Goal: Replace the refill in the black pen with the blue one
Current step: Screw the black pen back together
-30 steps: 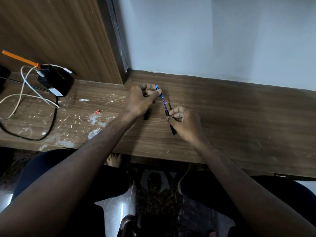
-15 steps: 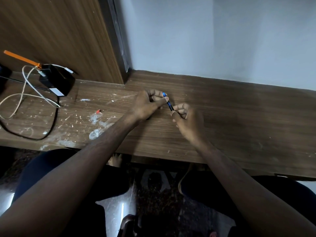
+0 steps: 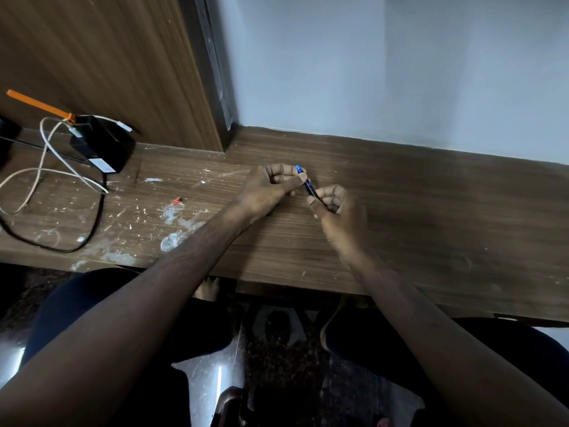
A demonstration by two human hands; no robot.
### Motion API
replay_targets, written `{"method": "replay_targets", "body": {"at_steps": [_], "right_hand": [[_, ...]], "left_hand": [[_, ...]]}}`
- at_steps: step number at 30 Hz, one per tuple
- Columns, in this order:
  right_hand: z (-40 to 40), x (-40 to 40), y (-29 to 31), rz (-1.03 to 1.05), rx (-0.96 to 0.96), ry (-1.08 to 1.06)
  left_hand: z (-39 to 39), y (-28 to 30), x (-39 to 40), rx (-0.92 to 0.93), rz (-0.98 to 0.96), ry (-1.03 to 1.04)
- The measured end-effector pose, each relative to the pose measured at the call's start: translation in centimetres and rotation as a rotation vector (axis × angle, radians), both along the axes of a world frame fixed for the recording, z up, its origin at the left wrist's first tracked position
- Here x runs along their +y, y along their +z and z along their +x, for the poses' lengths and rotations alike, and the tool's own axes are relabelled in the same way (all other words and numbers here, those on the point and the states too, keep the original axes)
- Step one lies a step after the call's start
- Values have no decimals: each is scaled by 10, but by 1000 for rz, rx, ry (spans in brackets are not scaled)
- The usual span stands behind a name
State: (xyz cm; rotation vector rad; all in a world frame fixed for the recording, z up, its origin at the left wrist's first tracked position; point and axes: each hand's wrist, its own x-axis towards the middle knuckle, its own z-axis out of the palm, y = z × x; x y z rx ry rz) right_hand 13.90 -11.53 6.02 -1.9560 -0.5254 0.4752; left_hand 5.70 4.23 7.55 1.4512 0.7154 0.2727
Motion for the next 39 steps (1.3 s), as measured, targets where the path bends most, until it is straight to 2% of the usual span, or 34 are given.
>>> {"method": "replay_targets", "body": {"at_steps": [7, 11, 15, 20, 39], "right_hand": [[-1, 0, 2, -41, 30, 36], [-2, 2, 0, -51, 17, -24], [-1, -1, 1, -26, 6, 19], [0, -1, 0, -33, 118, -29], [0, -1, 3, -5, 189, -22]], "left_hand": [[2, -9, -1, -3, 16, -110], [3, -9, -1, 5, 24, -101], [3, -8, -1, 1, 22, -58], [3, -6, -1, 14, 23, -25], [3, -4, 3, 12, -11, 5]]}}
